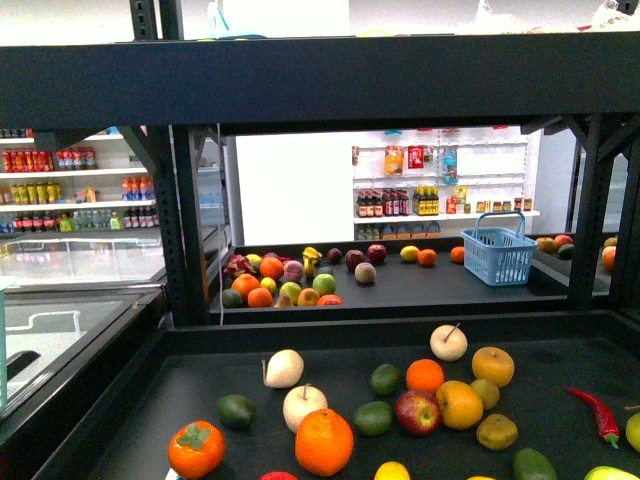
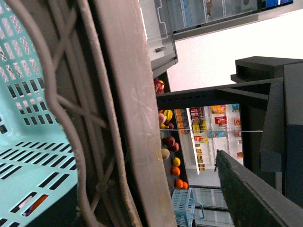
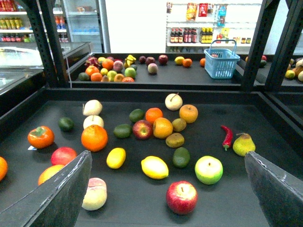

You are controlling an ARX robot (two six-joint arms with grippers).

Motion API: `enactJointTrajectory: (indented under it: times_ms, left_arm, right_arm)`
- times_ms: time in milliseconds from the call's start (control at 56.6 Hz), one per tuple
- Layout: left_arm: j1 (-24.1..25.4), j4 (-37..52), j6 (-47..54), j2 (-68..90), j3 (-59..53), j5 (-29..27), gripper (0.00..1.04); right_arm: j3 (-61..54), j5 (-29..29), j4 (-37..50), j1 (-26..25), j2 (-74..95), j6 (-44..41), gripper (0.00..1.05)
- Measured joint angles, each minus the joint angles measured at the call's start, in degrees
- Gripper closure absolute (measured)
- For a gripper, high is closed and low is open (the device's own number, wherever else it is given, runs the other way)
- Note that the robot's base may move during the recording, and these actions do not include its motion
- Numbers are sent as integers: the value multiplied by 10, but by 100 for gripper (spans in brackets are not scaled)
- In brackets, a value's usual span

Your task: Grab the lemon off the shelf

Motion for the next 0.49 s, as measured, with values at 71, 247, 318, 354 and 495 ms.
enactJointTrajectory:
  times_ms: [71,247,318,354,495]
  left_arm:
    - [2,0,2,0,-2,0,56]
    - [3,2,-14,-6,-19,4,82]
    - [-3,0,-6,-21,-37,15,87]
    - [-6,0,12,-29,-45,21,88]
    - [-28,-8,85,-82,-92,41,90]
  right_arm:
    - [0,0,0,0,0,0,7]
    - [0,0,0,0,0,0,7]
    - [0,0,0,0,0,0,7]
    - [0,0,0,0,0,0,7]
    - [0,0,0,0,0,0,7]
